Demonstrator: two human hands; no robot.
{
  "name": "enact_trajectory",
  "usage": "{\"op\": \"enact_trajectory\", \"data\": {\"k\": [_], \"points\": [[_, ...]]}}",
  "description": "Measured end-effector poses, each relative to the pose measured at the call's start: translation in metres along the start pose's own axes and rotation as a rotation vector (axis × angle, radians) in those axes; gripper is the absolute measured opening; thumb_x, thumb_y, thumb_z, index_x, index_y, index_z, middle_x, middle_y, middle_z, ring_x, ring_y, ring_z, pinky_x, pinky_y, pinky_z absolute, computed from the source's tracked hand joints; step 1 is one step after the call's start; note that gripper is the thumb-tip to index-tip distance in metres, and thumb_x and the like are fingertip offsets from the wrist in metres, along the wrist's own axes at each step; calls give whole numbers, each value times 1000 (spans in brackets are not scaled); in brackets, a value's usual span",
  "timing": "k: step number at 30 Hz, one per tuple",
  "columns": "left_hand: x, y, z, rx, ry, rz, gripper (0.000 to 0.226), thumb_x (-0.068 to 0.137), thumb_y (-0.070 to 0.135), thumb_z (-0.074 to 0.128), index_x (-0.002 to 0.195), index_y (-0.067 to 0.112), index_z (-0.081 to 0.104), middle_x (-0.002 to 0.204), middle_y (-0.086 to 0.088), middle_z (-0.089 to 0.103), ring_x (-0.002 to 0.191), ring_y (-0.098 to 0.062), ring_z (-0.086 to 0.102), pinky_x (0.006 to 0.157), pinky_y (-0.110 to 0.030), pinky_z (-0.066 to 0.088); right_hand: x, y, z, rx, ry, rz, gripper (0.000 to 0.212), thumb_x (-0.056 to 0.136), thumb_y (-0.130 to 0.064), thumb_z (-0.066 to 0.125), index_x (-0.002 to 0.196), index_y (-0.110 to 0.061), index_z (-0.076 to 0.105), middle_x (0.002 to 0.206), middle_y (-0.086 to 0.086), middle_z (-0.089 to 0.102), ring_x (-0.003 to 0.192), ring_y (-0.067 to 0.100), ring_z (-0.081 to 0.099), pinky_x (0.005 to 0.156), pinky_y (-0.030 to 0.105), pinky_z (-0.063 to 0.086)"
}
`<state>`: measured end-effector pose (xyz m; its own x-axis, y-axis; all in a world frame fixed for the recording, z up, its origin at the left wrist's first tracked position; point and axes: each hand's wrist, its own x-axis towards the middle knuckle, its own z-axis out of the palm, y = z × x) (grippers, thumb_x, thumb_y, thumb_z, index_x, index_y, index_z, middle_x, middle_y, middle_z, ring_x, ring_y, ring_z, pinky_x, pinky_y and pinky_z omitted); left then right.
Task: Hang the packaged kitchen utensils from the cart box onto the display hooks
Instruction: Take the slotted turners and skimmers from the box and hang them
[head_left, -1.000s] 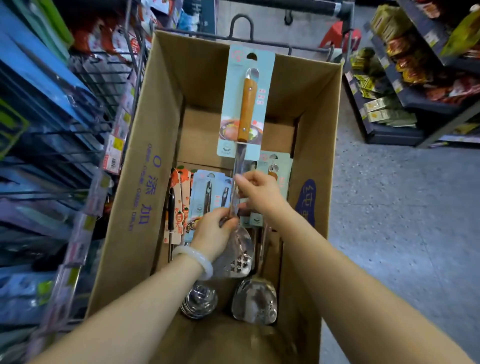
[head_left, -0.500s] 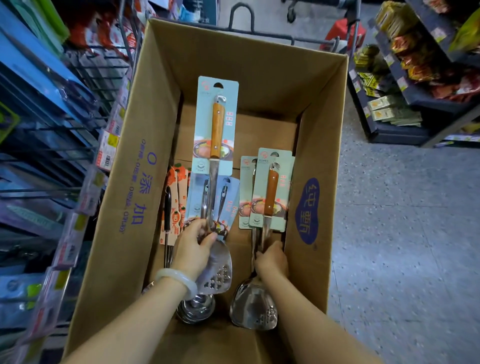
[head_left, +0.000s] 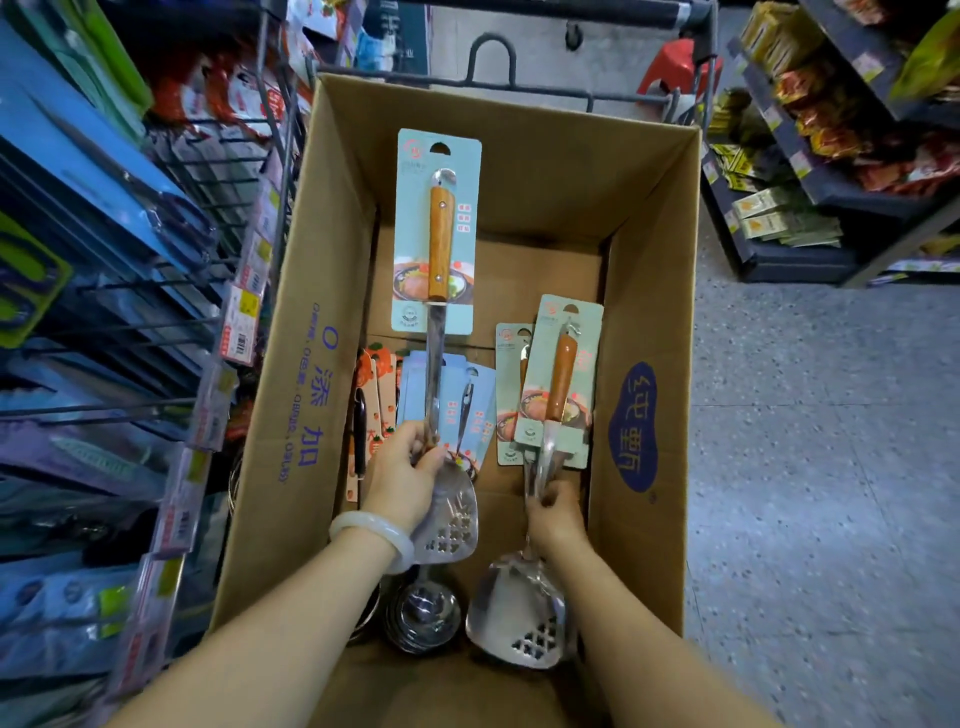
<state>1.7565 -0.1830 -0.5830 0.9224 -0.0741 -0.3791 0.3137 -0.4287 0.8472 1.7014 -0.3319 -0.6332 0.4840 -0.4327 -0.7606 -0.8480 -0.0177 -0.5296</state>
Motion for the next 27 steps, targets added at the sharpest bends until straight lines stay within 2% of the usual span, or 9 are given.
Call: {"op": "enact_trajectory", "data": {"k": [3,6,8,12,15,17,18,23,27], "points": [[4,11,-3,-13,1,15,7,91,7,54,92,12,59,82,6,60,82,-9,58,62,-10,41,-9,-2,7,176,-61,-18,30,94,0,44,120,-15,42,95,6,55,76,16,56,60,24,47],[4,21,-9,65,11,62,20,91,7,54,75,18,50,66,8,47,64,-3,46,53,-5,38,-16,-8,9,261,-54,-69,37,91,6,44,123,-13,42,96,11,58,74,18,60,64,27,52],[3,26,-14,98,2,77,23,90,9,55,72,20,48,65,5,47,63,-7,46,58,-13,40,-23,-16,6,280,-33,-146,38,91,7,45,123,-12,42,89,11,58,66,17,57,56,22,48],[0,34,-23,95,-19,81,10,89,11,56,80,11,53,81,-15,58,82,-33,56,81,-41,48,-43,-38,-5,348,-71,-283,34,93,4,42,117,-21,42,85,5,55,61,14,52,54,21,45],[-9,46,-31,56,12,110,16,90,8,54,76,11,50,84,-17,57,81,-29,57,79,-28,49,-59,-59,-16,384,-101,-410,33,94,4,42,113,-22,40,98,11,55,66,15,52,59,24,48],[-20,59,-38,44,48,145,29,91,4,53,66,17,44,70,-6,48,66,-14,48,62,-6,41,-70,-72,-24,366,-107,-491,32,94,5,42,116,-18,41,96,18,54,65,17,53,62,28,48],[-27,66,-42,49,65,167,35,91,3,52,64,20,41,65,0,42,61,-8,42,55,-4,37,-76,-79,-28,347,-107,-527,32,94,5,42,116,-18,41,93,18,53,64,18,53,62,29,49],[-53,101,-60,23,177,234,19,91,8,55,75,16,47,64,4,39,64,-14,39,56,-17,32,-116,-127,-50,286,-164,-751,35,94,3,43,121,-19,38,73,7,47,53,10,53,49,17,48],[-92,143,-83,14,353,344,21,91,11,55,75,19,45,63,6,36,63,-14,38,56,-19,32,-169,-165,-71,228,-250,-988,36,93,4,45,124,-14,39,69,5,49,50,7,55,52,21,47]]}}
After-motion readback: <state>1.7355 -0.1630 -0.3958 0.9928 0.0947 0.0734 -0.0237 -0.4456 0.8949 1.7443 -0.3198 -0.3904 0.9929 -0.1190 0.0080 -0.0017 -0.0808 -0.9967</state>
